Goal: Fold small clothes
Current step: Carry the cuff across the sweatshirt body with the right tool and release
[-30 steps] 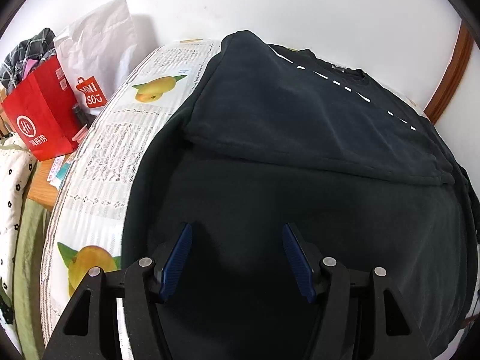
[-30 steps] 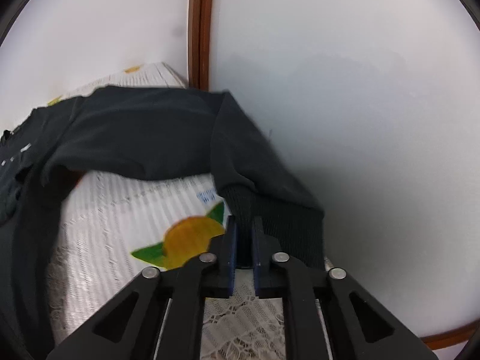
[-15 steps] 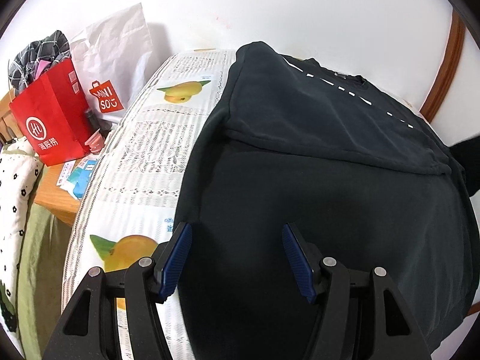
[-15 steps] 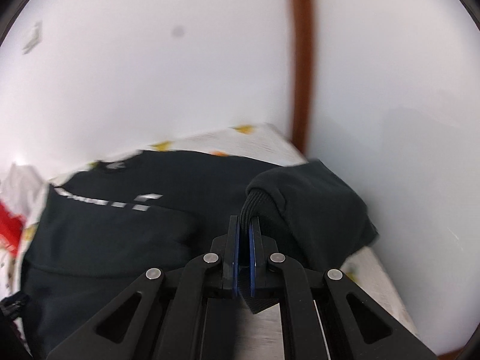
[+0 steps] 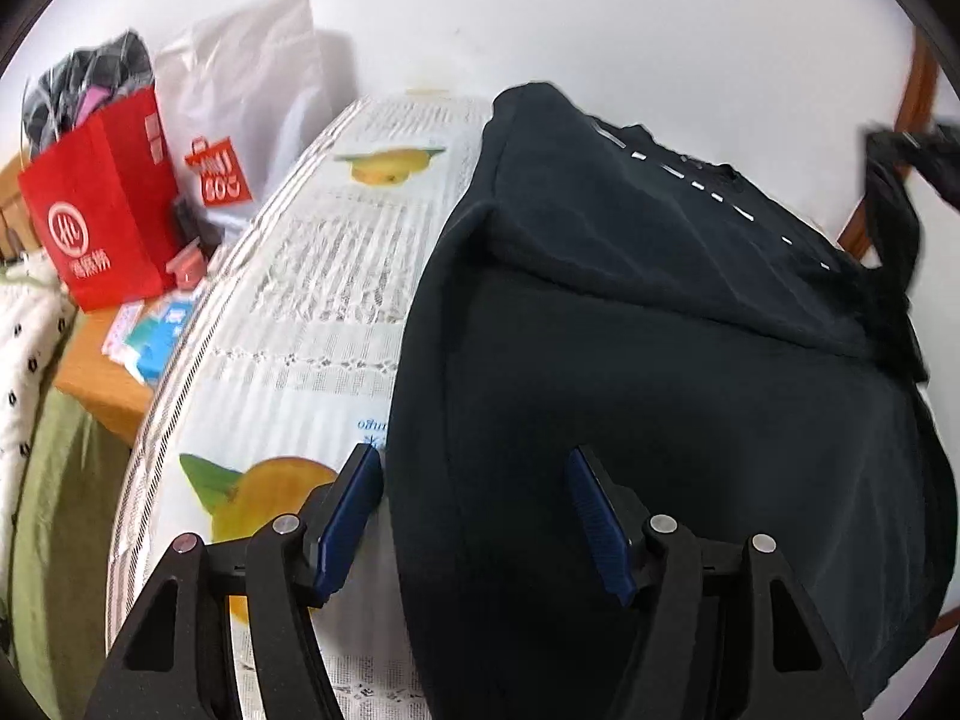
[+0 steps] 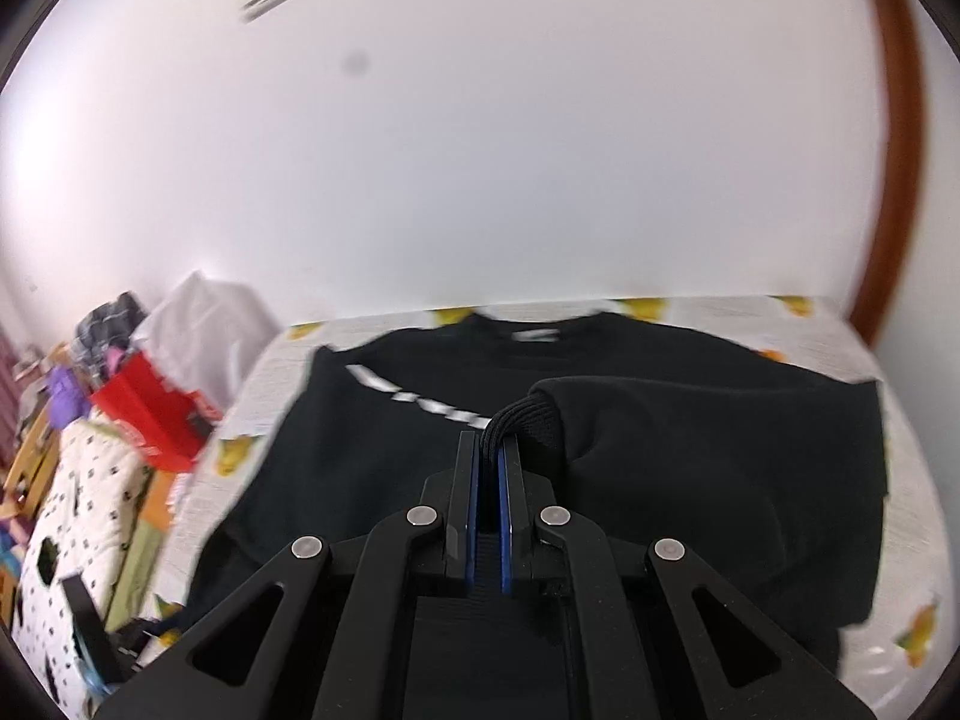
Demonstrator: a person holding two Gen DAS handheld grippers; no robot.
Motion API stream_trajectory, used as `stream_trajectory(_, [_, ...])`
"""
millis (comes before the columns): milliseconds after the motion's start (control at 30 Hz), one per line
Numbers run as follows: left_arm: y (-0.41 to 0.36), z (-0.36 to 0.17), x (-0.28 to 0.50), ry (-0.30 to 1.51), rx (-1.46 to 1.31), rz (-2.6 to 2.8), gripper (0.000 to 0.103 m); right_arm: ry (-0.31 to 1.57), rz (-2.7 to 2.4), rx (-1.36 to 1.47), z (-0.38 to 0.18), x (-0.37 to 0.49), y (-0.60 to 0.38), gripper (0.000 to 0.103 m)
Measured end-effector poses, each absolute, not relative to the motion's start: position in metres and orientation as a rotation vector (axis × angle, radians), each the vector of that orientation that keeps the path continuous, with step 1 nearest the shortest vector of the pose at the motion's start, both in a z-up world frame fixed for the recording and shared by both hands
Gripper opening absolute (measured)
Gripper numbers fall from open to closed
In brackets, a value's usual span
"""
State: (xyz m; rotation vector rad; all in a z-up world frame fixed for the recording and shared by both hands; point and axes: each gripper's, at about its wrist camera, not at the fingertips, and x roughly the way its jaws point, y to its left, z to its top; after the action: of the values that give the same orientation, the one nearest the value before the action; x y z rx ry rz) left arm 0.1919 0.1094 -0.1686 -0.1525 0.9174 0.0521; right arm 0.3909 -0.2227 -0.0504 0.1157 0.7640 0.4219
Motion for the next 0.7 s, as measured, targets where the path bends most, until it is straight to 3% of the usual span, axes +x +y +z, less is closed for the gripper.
stream_trajectory(367, [0.099,-0.171,0.19,0.917,-0.099,0.043,0.07,0.791,0.637,0.101,-0.088,0.413,-0.115,0.006])
stream_trajectory(467, [0.101,-0.169,0.19,0.921,-0.109,0.038,0.07,0.822,0.648,0.117,-0.097,0.416,-0.114,0.011])
stream_trajectory(600, [0.106,-0.164,0.194,0.929,-0.167,0.017,0.069,0.789,0.596,0.101,-0.095,0.404,-0.146,0.029])
stream_trajectory(700, [0.106,-0.153,0.2,0.912,-0.173,0.006,0.069,0.771,0.52,0.065,-0.098,0.388,-0.185,0.032])
